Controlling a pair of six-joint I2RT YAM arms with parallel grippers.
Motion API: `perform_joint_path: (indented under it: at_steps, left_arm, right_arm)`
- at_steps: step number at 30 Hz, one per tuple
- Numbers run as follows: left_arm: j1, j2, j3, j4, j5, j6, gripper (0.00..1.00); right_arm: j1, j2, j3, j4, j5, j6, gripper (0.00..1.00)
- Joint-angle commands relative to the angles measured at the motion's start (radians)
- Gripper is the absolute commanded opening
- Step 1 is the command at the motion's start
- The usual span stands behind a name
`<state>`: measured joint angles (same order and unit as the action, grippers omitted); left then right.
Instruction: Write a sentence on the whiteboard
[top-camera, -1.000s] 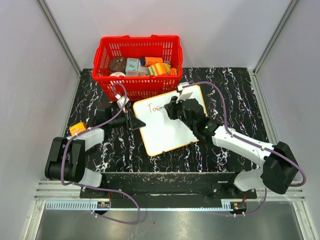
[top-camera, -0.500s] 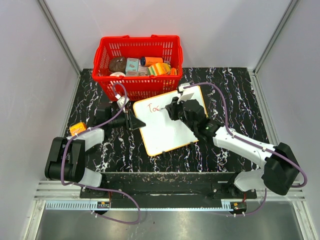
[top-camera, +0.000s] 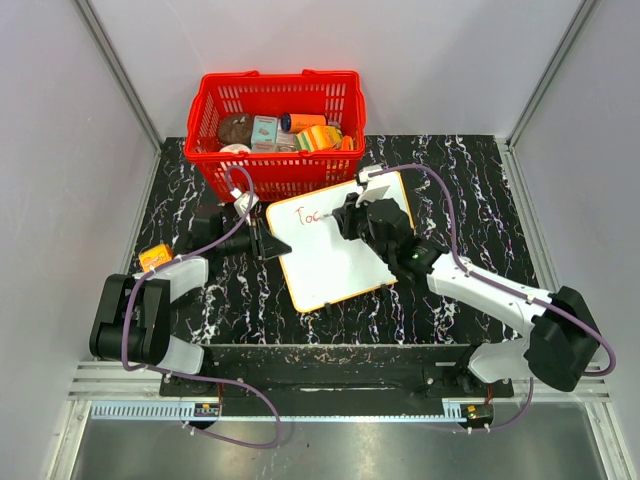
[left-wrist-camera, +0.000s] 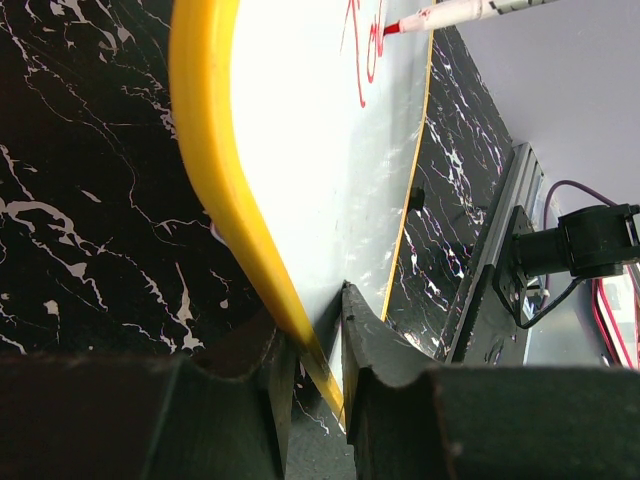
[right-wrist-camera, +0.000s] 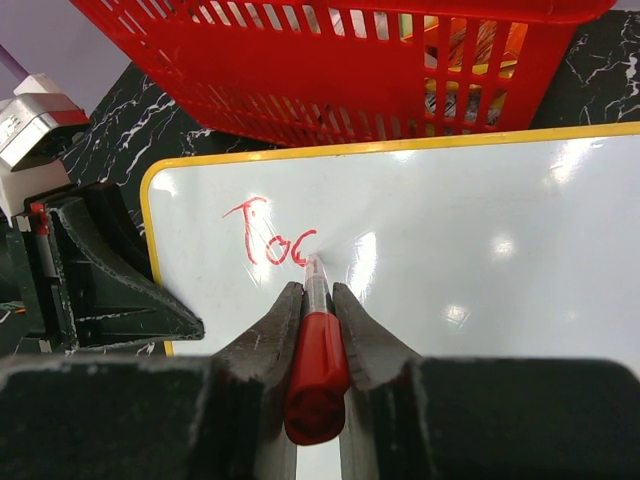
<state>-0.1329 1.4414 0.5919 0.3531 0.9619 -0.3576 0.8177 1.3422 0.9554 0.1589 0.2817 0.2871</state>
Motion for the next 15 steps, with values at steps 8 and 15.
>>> perform_joint_path:
  at_steps: [8,15]
  left_arm:
    - [-0.025,0.008,-0.018,0.007,-0.046,0.108,0.00]
    - [-0.025,0.010,-0.017,0.007,-0.048,0.108,0.00]
  right_arm:
    - [-0.038,-0.025,0.057,0.048,0.037,-0.022,0.00]
    - [-0.045,0.000,0.101,0.054,0.016,-0.034,0.00]
